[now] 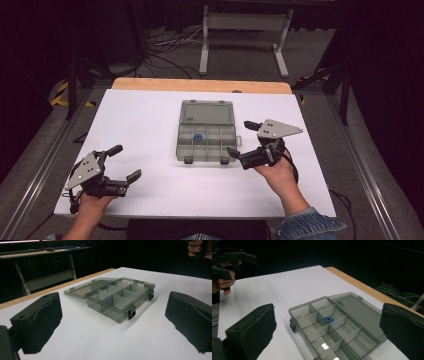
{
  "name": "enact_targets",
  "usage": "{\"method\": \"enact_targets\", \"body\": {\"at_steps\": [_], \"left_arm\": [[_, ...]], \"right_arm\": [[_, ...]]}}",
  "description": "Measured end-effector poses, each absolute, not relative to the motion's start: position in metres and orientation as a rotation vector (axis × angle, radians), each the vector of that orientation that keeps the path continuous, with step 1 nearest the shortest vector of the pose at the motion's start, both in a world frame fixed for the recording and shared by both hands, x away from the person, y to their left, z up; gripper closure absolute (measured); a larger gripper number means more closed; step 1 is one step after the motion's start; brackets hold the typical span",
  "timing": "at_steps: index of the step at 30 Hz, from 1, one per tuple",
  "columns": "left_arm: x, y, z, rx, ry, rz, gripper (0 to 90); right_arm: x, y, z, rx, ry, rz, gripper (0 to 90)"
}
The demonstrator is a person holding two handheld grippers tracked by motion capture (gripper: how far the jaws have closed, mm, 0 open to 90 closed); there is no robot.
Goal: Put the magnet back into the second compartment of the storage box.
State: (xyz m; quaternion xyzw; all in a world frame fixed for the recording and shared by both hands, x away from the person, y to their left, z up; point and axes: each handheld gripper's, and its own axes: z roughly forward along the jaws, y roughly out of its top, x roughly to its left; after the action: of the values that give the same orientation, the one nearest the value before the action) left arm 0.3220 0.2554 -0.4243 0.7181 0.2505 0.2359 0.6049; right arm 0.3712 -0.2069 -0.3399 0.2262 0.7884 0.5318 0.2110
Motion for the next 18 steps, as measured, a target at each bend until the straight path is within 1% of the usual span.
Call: {"method": "enact_targets", "body": {"at_steps": [15, 18], "left_arm": [[0.321, 0.257, -0.423, 1.653, 0.586, 0.551, 1.7], [0.321, 0.26, -0.423, 1.649, 0.591, 0.553, 1.6]], "right_arm": [[0.346, -0.245, -0.366, 0.653, 2.063, 1.509, 0.1], [0.34, -0.254, -0.376, 0.662, 2.046, 1.523, 0.1]]}}
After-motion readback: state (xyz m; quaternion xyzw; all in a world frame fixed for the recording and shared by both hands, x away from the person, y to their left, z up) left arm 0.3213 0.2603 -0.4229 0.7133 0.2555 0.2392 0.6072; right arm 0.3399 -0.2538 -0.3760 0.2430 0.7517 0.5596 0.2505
